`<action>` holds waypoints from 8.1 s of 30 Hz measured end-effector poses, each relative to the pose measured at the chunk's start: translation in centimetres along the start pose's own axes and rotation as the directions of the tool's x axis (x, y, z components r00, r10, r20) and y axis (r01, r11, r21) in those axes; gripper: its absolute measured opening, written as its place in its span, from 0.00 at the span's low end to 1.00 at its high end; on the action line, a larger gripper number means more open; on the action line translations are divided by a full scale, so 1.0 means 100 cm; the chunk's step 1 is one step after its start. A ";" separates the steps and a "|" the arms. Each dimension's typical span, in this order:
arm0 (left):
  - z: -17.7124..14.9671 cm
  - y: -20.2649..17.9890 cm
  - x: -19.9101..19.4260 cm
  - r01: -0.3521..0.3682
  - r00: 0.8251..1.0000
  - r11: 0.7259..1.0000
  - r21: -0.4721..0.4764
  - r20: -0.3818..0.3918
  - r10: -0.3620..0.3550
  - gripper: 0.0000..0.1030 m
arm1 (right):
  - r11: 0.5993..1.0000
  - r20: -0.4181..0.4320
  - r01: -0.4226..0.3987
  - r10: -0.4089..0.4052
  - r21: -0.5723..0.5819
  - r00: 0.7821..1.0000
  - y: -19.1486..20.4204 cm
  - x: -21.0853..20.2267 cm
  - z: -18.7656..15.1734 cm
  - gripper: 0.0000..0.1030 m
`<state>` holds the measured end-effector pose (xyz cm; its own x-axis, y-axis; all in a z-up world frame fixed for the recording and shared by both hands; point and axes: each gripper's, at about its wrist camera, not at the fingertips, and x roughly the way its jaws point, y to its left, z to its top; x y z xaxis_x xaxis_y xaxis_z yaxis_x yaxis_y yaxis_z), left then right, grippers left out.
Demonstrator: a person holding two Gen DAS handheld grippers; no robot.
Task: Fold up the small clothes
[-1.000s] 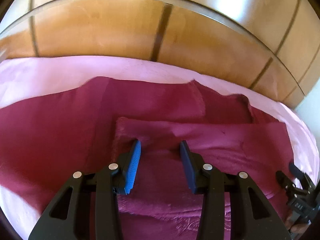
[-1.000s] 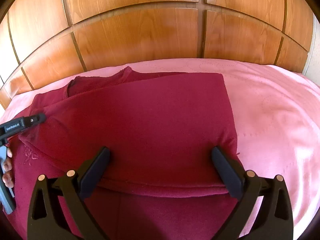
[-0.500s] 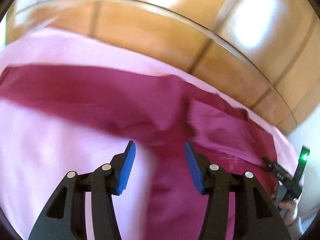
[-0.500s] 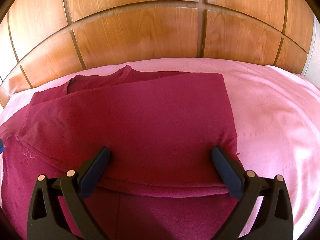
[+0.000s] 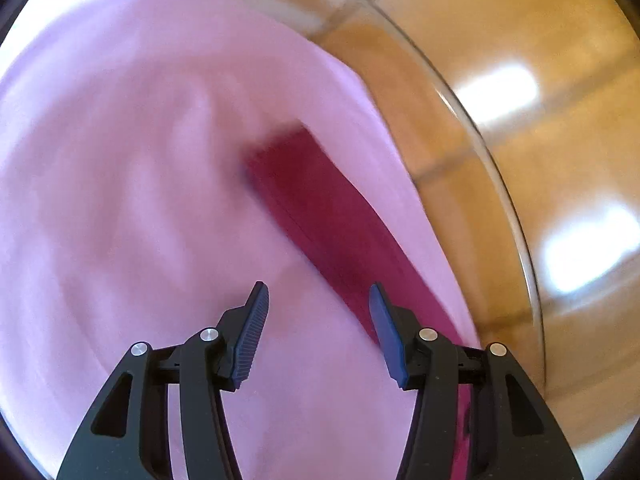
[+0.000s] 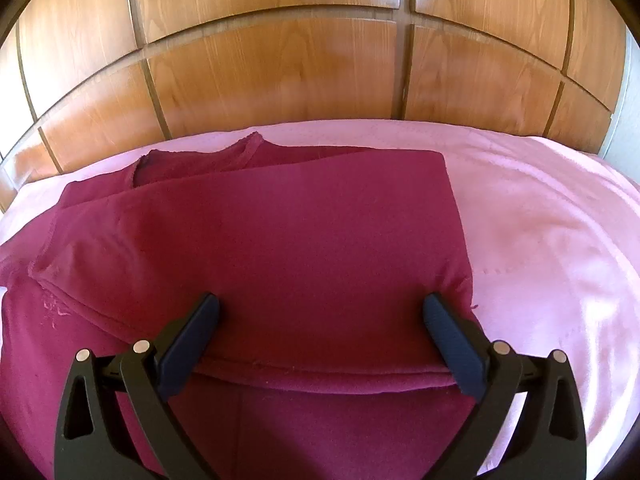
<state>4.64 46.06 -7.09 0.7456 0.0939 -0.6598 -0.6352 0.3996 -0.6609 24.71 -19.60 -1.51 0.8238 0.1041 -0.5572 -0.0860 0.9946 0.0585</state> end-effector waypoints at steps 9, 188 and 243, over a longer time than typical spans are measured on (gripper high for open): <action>0.045 0.012 0.037 -0.017 1.000 0.998 -0.061 0.011 0.018 0.43 | 1.000 0.001 0.011 -0.011 -0.007 1.000 0.001 -0.001 0.000 0.98; -0.267 -0.263 0.067 0.173 0.984 0.442 0.880 -0.170 -0.047 0.20 | 0.999 0.098 0.018 -0.021 0.038 0.995 0.001 -0.044 0.027 0.55; -0.311 -0.223 0.068 0.076 0.991 0.517 0.853 -0.121 0.054 0.57 | 0.993 -0.030 -0.101 0.099 -0.062 0.995 0.034 0.014 0.032 0.98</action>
<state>17.58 9.37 -7.92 0.6808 0.0045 -0.7325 -0.1000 0.9912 -0.0868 27.38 -16.10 0.55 0.7939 0.2020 -0.5735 -0.2034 0.9771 0.0625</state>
